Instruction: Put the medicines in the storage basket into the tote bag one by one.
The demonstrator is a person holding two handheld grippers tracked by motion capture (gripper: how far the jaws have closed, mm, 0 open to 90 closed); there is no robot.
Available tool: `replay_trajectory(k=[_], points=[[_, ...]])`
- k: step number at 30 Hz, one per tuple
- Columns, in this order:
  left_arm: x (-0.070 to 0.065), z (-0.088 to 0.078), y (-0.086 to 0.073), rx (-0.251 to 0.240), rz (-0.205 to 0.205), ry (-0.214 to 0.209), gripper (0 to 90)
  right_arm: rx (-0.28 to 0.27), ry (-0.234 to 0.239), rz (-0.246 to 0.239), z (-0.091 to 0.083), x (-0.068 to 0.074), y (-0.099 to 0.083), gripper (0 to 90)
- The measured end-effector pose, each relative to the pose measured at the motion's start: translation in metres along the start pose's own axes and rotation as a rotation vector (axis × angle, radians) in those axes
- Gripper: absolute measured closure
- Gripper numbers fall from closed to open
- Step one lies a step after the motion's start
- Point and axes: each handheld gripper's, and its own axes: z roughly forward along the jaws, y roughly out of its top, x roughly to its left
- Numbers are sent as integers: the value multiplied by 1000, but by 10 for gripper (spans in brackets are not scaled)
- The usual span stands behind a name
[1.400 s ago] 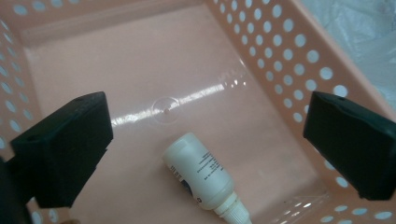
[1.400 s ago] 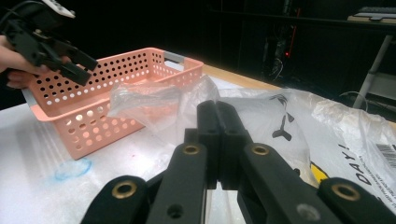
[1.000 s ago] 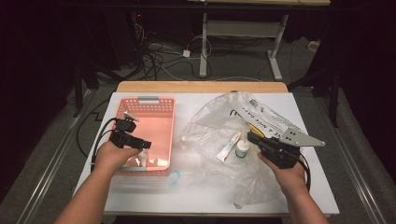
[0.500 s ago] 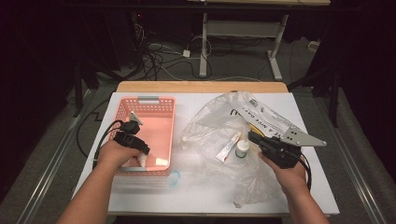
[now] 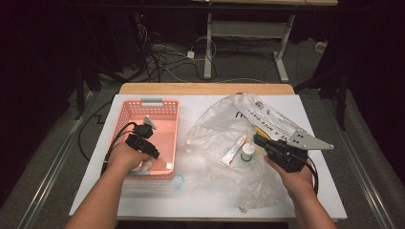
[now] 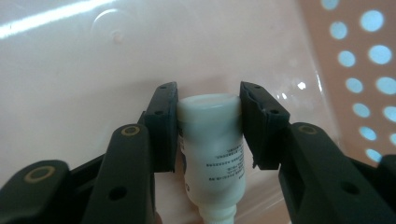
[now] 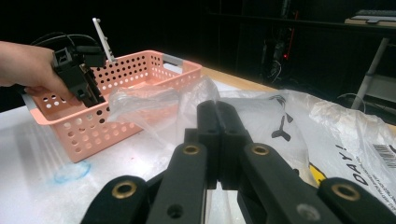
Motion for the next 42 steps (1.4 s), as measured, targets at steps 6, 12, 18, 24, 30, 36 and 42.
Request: replay_trajectory(k=[6,12,18,24,30,36,42], points=[[-3,-8,-3,-88,30,-8,583,-1,0,0,0,0,0,900],[-8,-15,-9,-175,89,7,584,-4,-1,-6,0,0,0,900],[-12,-25,-21,-301,128,-1,585,-1,-2,0,0,0,0,900],[-19,-30,-31,-398,159,-3,585,0,-2,-2,0,1,0,900],[-25,-34,-43,-500,174,4,585,-1,-3,-1,0,1,0,900],[-31,-40,-57,-607,194,8,585,-2,-2,-4,0,1,0,900],[-35,-45,-67,-684,199,3,586,3,3,-6,2,1,-1,900]])
